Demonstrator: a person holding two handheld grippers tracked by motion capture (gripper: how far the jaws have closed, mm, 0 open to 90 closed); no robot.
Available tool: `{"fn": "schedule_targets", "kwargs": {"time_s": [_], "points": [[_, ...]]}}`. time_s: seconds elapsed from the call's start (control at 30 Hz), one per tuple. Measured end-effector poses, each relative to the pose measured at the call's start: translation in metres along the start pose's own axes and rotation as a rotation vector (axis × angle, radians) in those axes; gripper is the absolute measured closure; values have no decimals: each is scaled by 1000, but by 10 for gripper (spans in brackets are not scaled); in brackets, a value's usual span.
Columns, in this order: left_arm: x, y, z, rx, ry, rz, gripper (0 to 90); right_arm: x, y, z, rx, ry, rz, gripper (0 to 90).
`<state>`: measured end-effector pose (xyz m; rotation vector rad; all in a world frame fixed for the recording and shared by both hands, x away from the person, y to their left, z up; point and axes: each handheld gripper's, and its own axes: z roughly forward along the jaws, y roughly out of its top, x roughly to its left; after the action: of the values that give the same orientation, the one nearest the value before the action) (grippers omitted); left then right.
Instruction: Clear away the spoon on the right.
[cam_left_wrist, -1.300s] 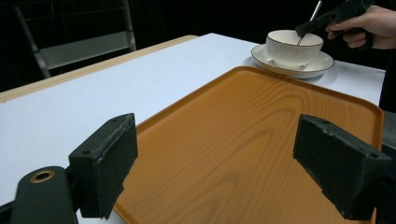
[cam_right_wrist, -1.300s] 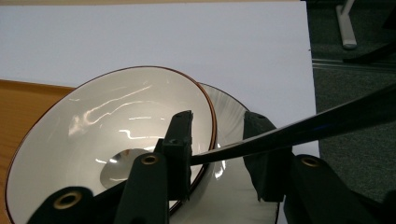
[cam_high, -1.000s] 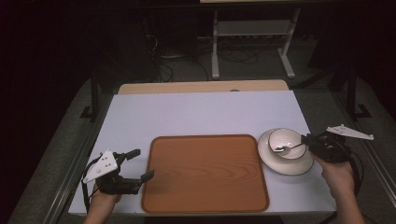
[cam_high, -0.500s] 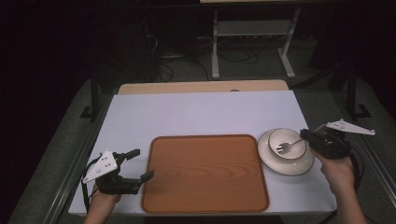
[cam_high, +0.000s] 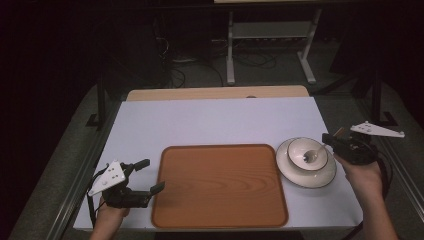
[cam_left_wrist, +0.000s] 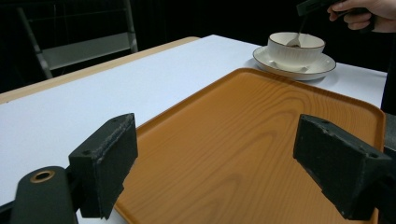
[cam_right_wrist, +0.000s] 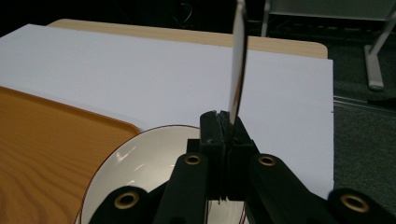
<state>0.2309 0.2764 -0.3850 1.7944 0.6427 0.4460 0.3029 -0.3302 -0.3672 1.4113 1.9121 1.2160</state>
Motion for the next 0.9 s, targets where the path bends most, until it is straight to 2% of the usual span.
{"fn": "schedule_targets", "kwargs": {"time_s": [0.13,0.2,0.27,0.3,0.43,0.7,0.8,0.9], "points": [[1,0,1,5,-2,1,136,-2,8,1,6,20,-14,881],[1,0,3,6,-5,2,136,-2,16,3,32,24,-47,881],[1,0,3,5,-5,1,136,-2,19,4,38,29,-50,881],[1,0,3,5,-5,2,136,-2,22,5,43,46,-64,881],[0,0,3,8,-9,7,136,1,24,6,50,37,-90,881],[0,0,3,5,-11,3,136,14,37,-8,-8,40,-138,881],[0,0,3,6,-12,4,136,18,40,-12,-23,54,-146,881],[0,0,2,5,-9,2,136,29,45,-15,-42,90,-164,881]]}}
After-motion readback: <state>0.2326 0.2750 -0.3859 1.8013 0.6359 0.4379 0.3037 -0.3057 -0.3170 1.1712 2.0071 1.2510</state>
